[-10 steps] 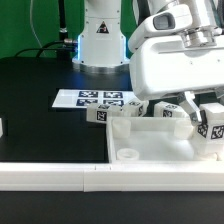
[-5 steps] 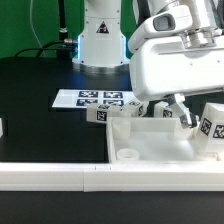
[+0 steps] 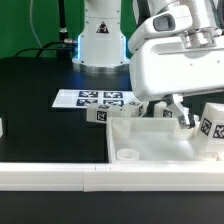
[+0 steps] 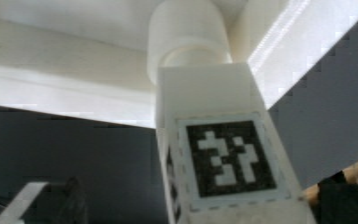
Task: Assemble one leg
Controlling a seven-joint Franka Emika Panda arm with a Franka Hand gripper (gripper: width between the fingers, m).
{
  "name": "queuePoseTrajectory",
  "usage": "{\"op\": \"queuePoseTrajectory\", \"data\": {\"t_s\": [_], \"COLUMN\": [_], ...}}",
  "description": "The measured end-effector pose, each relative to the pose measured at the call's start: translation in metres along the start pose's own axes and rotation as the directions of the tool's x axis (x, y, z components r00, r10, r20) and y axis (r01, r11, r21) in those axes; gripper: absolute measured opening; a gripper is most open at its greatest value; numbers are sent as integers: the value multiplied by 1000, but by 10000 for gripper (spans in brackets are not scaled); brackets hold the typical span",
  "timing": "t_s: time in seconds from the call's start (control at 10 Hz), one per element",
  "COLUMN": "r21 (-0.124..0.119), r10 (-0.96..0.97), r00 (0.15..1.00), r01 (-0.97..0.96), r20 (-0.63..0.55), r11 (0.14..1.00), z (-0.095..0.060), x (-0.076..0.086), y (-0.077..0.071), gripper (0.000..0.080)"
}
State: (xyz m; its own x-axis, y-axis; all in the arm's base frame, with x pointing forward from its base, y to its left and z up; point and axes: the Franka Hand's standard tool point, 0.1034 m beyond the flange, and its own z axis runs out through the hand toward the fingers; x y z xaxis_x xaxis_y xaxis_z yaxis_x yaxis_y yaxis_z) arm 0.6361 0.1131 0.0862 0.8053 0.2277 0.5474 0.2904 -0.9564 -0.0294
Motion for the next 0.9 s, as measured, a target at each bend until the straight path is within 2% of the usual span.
{"op": "queuePoseTrajectory", "data": {"t_s": [0.1, 0.2, 0.3, 0.5, 0.6, 0.7, 0.8, 0.9], "r21": [4, 17, 18, 48, 59, 64, 75, 94], "r10": [6, 15, 22, 41, 75, 102, 118, 101], "r00": [1000, 997, 996, 979, 959, 941, 903, 882], "r01": [-6, -17, -24, -52, -95, -130, -163, -162], "r20": [29, 79, 89, 202, 274, 321, 413, 460], "r11": [1000, 1000, 1000, 997, 994, 989, 984, 982], "z": [-7, -9, -10, -4, -1, 2, -1, -4], "x": [6, 11, 20, 11, 4, -3, -6, -2], "y": [1, 3, 8, 5, 0, -9, -22, -27], "gripper": [649, 649, 649, 649, 649, 649, 649, 649]}}
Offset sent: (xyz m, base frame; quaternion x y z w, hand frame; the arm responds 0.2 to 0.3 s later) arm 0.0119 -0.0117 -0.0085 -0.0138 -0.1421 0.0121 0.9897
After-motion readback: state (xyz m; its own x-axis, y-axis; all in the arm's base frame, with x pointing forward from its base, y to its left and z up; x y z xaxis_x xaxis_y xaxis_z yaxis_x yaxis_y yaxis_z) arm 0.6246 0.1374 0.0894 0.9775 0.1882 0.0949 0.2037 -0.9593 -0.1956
